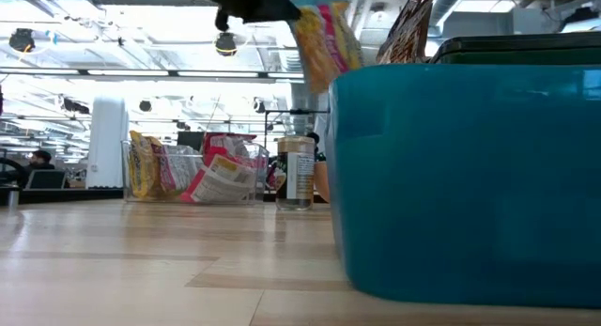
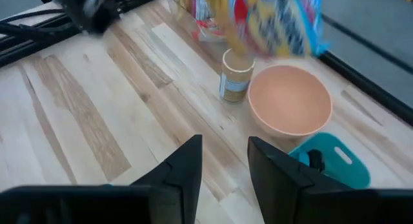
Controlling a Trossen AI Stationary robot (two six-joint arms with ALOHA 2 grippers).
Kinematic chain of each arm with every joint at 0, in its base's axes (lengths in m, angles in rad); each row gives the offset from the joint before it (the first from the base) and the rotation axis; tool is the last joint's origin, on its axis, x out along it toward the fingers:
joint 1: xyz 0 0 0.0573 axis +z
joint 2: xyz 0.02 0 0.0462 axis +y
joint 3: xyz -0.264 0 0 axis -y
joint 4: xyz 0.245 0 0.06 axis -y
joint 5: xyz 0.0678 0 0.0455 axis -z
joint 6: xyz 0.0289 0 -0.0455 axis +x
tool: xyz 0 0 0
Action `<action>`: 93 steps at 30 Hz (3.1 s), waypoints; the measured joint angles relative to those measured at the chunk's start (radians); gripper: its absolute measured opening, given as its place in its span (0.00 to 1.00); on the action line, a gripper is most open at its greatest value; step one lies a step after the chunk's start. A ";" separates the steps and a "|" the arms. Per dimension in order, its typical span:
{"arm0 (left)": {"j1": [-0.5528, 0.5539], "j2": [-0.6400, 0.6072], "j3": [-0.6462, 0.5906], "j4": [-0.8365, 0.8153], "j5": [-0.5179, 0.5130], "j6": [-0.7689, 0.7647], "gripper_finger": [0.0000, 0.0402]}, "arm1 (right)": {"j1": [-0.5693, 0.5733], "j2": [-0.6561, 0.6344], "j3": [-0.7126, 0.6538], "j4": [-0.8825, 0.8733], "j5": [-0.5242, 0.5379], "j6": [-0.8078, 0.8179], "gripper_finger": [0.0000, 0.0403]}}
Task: Pick & Place Food Item
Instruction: Put the blue noodle pack into the transparent bin
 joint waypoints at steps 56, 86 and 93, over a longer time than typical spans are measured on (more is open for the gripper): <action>0.459 -0.282 0.000 -0.841 -0.193 -0.477 0.00 | 0.133 0.001 -0.373 0.182 0.220 0.131 0.00; 0.505 -0.282 -0.298 -0.553 -0.099 -0.646 0.00 | 0.133 0.001 -0.373 0.204 0.226 0.129 0.00; 0.506 -0.281 -0.300 -0.548 -0.095 -0.645 0.06 | 0.133 0.001 -0.373 0.204 0.227 0.131 0.00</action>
